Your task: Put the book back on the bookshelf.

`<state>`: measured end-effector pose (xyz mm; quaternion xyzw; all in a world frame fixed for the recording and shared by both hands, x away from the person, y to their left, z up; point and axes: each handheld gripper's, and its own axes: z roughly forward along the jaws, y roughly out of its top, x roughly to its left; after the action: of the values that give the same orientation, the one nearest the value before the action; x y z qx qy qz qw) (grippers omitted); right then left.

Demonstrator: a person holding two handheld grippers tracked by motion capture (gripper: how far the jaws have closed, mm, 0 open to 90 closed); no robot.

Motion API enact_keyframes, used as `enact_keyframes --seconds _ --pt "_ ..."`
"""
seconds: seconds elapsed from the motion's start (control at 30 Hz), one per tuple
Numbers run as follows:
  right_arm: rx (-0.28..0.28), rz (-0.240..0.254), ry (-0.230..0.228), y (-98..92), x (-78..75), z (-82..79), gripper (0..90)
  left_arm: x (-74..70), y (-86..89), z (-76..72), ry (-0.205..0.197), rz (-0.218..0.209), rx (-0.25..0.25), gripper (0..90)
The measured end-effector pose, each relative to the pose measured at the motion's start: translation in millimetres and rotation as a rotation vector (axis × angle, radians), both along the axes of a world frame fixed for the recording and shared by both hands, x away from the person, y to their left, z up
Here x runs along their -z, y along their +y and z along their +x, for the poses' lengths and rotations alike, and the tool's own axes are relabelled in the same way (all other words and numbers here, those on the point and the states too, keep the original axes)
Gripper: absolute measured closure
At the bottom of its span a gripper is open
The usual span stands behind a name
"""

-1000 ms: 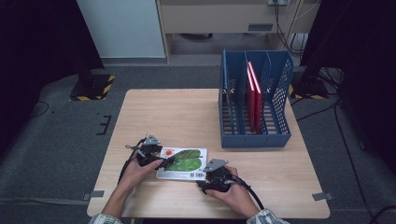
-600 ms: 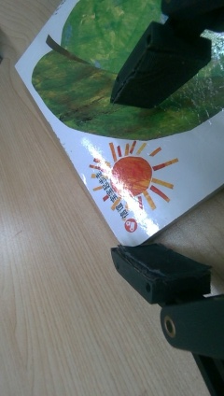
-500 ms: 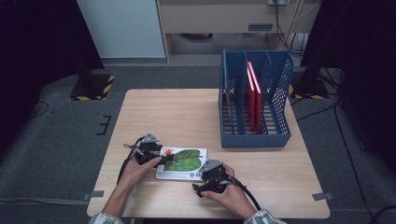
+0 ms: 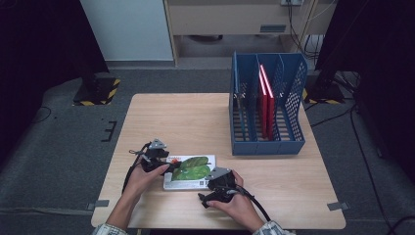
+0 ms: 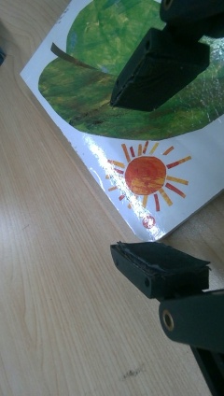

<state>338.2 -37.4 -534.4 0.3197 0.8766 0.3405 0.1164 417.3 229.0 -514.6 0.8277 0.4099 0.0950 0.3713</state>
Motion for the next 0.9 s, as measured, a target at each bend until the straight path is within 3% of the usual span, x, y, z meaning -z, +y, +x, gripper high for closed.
enact_keyframes --seconds 0.27,0.4,0.9 --pt "-0.009 0.005 -0.003 -1.4 0.1 -0.6 3.1 3.9 2.4 -1.4 0.039 0.035 -0.003 21.2" --pt "-0.018 0.004 -0.004 -1.4 0.0 -1.0 3.2 6.7 3.1 -0.7 0.060 0.026 -0.010 20.2" --pt "0.022 0.008 -0.011 4.3 1.7 -2.6 0.3 -4.6 1.1 -1.9 0.062 0.023 -0.031 25.3"
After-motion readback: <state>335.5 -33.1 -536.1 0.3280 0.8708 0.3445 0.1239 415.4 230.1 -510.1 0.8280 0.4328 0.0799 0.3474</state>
